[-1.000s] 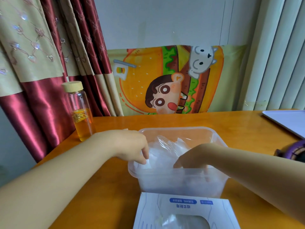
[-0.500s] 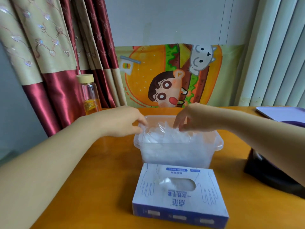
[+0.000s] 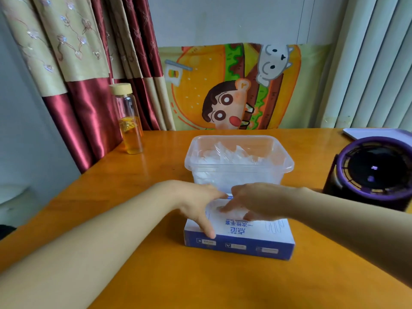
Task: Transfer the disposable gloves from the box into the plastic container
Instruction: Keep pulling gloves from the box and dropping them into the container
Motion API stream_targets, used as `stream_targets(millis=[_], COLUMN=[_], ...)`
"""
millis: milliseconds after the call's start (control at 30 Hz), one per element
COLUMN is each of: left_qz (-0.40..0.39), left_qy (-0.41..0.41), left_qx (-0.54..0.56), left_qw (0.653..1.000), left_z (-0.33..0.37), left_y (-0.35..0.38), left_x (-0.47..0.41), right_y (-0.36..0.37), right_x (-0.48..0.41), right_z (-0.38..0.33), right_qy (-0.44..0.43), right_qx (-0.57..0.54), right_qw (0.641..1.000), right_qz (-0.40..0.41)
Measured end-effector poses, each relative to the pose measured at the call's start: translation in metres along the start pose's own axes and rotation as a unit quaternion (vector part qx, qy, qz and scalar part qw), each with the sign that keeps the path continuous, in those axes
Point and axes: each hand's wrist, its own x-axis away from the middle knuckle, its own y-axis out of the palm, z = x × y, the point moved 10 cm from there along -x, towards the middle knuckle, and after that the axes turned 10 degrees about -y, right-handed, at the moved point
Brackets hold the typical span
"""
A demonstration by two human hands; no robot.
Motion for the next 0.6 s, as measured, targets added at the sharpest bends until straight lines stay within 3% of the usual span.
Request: stream_targets(millis=[233, 500, 600], left_qz=[-0.006, -0.004, -0.005], left_qy=[0.003, -0.017, -0.015], left_qx=[0.014, -0.015, 0.007], left_qw=[1.0, 1.0, 1.0], left_z=[0.002, 0.003, 0.002], left_y=[0.001, 0.0, 0.001], left_x=[-0.002, -0.002, -0.003], right_y=[-0.018, -0.072, -0.117], right_x=[-0.005, 0.032, 0.061], right_z=[-0.01, -0.021, -0.012], right_qy=[-0.057, -0.047, -0.03], right_qx=[-0.028, 0.053, 0.043], right_qw=[0.987, 0.969, 0.942], right_qz=[0.148, 0.236, 0.33])
